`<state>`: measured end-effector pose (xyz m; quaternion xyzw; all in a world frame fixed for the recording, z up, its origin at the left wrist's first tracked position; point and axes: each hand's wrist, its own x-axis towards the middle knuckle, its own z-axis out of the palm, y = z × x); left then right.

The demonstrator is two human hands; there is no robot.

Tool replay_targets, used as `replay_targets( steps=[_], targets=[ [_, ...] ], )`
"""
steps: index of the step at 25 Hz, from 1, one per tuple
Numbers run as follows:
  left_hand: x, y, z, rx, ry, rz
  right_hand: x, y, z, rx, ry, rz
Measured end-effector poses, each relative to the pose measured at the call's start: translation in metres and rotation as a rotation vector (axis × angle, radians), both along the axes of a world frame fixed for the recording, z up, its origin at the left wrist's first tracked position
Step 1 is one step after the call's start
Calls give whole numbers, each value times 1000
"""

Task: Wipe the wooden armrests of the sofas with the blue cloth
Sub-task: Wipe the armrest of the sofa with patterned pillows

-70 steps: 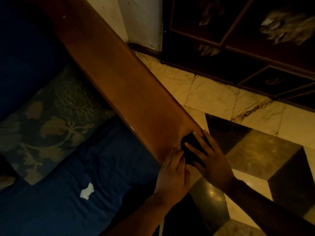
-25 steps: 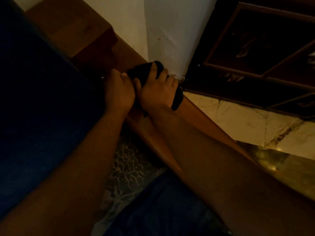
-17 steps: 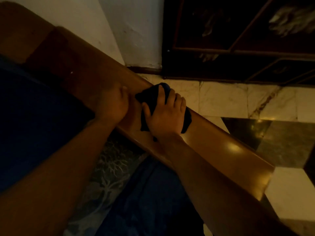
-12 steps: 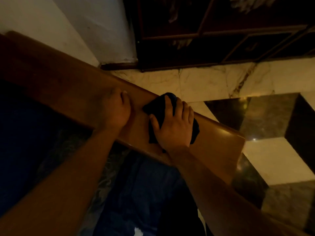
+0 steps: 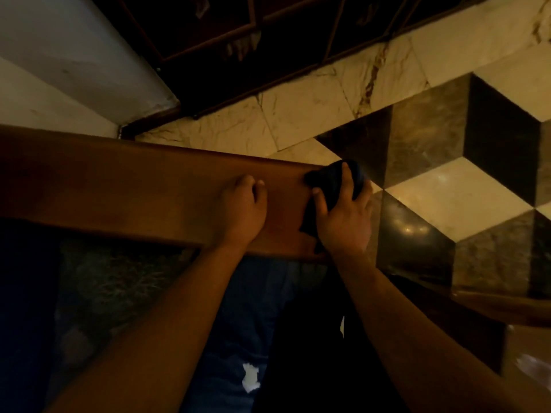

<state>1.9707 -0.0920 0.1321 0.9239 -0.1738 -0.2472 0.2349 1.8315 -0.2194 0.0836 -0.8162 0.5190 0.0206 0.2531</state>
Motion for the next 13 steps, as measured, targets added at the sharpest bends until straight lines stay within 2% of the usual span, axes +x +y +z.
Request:
replay_targets(
  steps=[3,6,9,11,13],
  targets=[
    [-30,-30,5,-41,46,-82,-37,-45,4,476,-149,-377],
    [-56,-59,16,-130,160,-120,-75,-90,12,690,-396,-693],
    [-79,-96,26,-218,282,-57,-93,-132,31,884,-565,-740],
    [-99,-132,37,-254,453,-7,-95,-152,57,991,-595,-743],
    [-120,-177,57,-263,660,69,-100,-168,86,1018,-604,-656]
  ],
)
